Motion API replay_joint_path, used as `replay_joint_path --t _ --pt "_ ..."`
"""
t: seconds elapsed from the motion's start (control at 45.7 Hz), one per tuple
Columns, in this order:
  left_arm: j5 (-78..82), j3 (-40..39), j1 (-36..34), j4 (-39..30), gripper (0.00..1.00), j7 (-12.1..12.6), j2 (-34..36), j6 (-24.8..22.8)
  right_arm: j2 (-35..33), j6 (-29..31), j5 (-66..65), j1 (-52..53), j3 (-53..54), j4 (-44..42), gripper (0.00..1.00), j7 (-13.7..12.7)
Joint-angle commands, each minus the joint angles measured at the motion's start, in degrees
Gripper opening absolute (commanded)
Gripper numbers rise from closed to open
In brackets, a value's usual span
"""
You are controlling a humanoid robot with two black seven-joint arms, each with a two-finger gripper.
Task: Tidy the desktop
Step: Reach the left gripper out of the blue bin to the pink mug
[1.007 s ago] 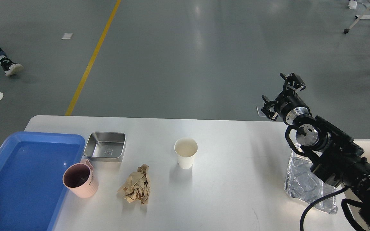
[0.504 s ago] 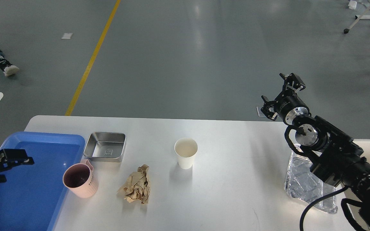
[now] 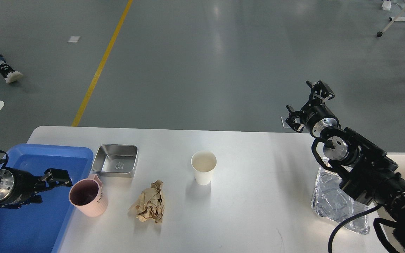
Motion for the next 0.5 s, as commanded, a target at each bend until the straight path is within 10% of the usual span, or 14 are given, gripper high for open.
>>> replay_joint_path --t 0.0,0.482 --pt "0.6 0.1 -0.2 1.0 0.98 0.1 -1.7 -0.1 0.0 0.0 0.0 0.0 0.0 0.0 1.0 0.0" --pt "4.4 0.1 -0.4 5.8 0.98 2.4 -10.0 1.2 -0.7 -0.6 0.0 0.0 0.0 -0.1 1.0 0.0"
